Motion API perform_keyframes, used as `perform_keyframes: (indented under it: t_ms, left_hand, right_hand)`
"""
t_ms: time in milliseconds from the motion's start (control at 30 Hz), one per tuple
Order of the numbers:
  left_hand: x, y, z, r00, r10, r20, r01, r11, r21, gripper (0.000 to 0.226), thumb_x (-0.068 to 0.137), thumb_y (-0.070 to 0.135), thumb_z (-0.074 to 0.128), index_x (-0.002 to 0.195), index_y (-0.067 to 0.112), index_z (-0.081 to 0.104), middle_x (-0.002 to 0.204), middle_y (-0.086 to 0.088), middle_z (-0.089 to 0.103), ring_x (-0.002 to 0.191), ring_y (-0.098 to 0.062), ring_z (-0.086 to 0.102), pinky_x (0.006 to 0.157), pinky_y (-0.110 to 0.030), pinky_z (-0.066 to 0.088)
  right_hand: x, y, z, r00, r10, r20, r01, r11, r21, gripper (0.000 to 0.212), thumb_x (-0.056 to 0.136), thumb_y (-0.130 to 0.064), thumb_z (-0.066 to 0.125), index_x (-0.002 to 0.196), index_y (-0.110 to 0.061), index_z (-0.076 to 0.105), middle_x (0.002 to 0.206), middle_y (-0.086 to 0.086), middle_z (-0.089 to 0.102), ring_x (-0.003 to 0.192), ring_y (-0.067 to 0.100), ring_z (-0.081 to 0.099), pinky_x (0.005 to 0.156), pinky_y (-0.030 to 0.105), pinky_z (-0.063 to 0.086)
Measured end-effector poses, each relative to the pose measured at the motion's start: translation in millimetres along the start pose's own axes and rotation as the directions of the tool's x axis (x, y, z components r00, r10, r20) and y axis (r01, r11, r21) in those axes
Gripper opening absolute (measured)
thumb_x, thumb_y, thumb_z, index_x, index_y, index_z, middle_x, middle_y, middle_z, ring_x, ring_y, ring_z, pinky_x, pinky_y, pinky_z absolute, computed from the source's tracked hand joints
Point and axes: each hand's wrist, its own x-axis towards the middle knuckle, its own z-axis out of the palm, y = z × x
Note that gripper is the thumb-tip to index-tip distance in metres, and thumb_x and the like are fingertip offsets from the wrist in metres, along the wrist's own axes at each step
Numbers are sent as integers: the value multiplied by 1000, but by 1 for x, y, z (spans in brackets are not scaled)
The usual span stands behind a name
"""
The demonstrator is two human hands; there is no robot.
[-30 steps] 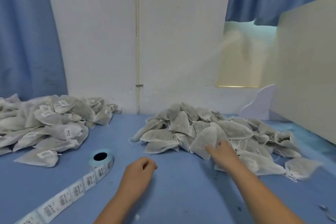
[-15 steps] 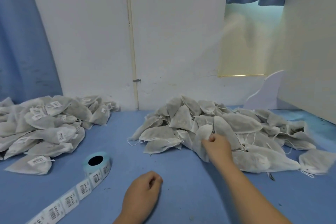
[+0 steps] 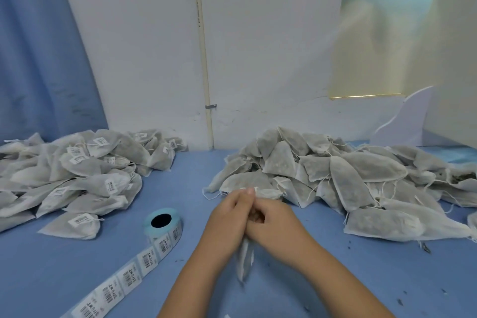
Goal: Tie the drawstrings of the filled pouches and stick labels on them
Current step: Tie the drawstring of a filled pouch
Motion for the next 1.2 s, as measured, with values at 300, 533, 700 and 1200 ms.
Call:
perform_keyframes:
  t_ms: [300,533,700,1200]
  left_hand:
    - [-2,14,-35,996,-12,90,13,1000,-16,74,72,69,55,92,-2,57,82,-6,61,78,-19,57,79,-39,46]
    - [-13,32,-41,971,-39,235,41,999,-3,49,74,59,63,81,11,69,74,4,68,68,-11,61,68,-26,45]
    - [-18,38,-43,982,-4,190,-27,987,160,52,66,59,69,75,9,63,61,9,55,55,-6,47,53,-18,36]
    - [-28,60,-50,984,103,146,-115,991,71,19,85,42,62,78,26,70,69,11,65,63,-3,60,57,-13,45]
  right_hand:
    - [-10,-20,-65,998,53,43,-56,996,71,9,87,-36,67,82,-28,67,81,-6,70,79,24,66,75,44,53]
    - [-17,-26,-47,979,-3,206,-25,991,131,40,80,-50,69,118,-47,55,116,-23,61,95,-5,64,90,24,50]
    - [-19,-35,-46,984,-26,177,6,993,114,21,90,-8,61,79,-24,71,75,1,69,71,11,68,70,32,51]
    - [-24,-47,-43,963,-47,266,9,989,145,23,92,-24,59,97,-45,65,87,-18,67,67,12,67,65,25,50]
